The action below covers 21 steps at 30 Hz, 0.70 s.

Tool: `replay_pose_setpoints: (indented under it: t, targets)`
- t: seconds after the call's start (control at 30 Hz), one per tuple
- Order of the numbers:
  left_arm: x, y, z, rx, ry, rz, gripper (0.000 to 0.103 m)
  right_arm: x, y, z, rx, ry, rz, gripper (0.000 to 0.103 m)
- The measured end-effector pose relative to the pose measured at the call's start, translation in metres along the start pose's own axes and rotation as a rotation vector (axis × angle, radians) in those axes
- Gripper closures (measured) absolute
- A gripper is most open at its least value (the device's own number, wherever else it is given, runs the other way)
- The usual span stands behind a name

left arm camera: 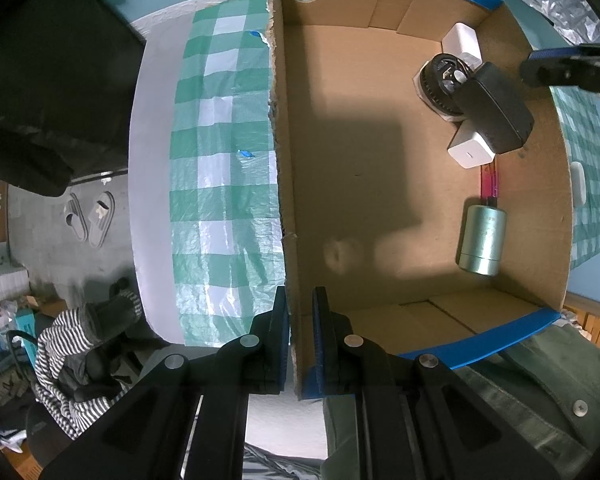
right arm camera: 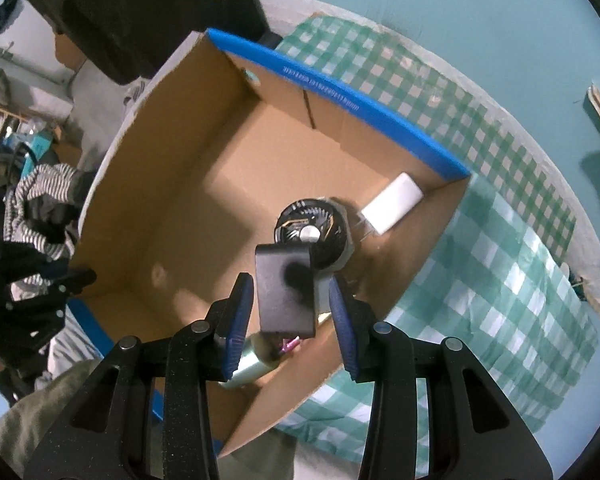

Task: Organize rigid objects
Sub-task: 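Lower the adapter onto the fan and open the right gripper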

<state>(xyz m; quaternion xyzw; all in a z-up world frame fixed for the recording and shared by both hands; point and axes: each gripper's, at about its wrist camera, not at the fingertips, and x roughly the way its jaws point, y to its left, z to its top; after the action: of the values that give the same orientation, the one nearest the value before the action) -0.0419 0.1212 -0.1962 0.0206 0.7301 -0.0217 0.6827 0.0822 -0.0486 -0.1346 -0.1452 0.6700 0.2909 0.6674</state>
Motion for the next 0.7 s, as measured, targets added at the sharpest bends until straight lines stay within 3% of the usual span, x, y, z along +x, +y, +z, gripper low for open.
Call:
replay_pose_setpoints:
  t: [0.7]
  targets:
    - [-0.001,-0.003,0.004,0.015,0.003,0.005,0.092,-0.039,-0.039,-0.031,0.123,-0.073,0.001,0.064]
